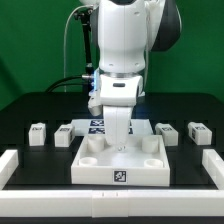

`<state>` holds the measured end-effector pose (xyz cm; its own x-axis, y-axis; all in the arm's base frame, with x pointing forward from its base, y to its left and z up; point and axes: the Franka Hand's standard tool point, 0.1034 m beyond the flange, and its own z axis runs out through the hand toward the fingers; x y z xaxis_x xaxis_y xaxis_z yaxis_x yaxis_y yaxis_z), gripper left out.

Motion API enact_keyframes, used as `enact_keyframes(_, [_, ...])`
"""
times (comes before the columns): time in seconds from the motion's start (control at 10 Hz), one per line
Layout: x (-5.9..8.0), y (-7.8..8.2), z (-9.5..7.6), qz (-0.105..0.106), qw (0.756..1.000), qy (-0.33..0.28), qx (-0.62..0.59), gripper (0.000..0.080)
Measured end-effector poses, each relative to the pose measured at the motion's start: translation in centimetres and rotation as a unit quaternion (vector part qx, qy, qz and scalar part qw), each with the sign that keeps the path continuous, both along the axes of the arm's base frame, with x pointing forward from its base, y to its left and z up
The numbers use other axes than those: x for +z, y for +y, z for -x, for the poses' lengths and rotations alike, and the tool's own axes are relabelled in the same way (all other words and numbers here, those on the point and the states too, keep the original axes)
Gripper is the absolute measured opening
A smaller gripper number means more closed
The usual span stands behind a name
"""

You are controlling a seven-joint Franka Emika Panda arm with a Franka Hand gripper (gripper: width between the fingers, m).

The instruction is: Assemble one leg

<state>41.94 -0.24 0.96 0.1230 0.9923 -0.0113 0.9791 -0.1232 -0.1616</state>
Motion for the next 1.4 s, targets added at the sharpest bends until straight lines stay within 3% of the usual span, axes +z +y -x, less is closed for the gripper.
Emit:
enact_keyframes(0.2, [0.01,0.05,-0.01,0.001,1.000,0.000,-0.004,0.0650])
enact_keyframes(0.3, [0.00,0.02,0.00,0.001,1.000,0.000,-0.004,0.0535])
enact_keyframes(0.4, [0.00,0.01,0.00,0.001,1.000,0.000,-0.004,0.0365])
enact_keyframes(0.5, [0.00,0.01,0.00,0.001,1.000,0.000,-0.004,0.0365])
enact_keyframes(0.7, [0.02,0.02,-0.03,0.001,1.000,0.000,-0.004,0.0078])
enact_keyframes(1.4, [0.17,0.01,-0.40,0.001,1.000,-0.006,-0.003,0.0076])
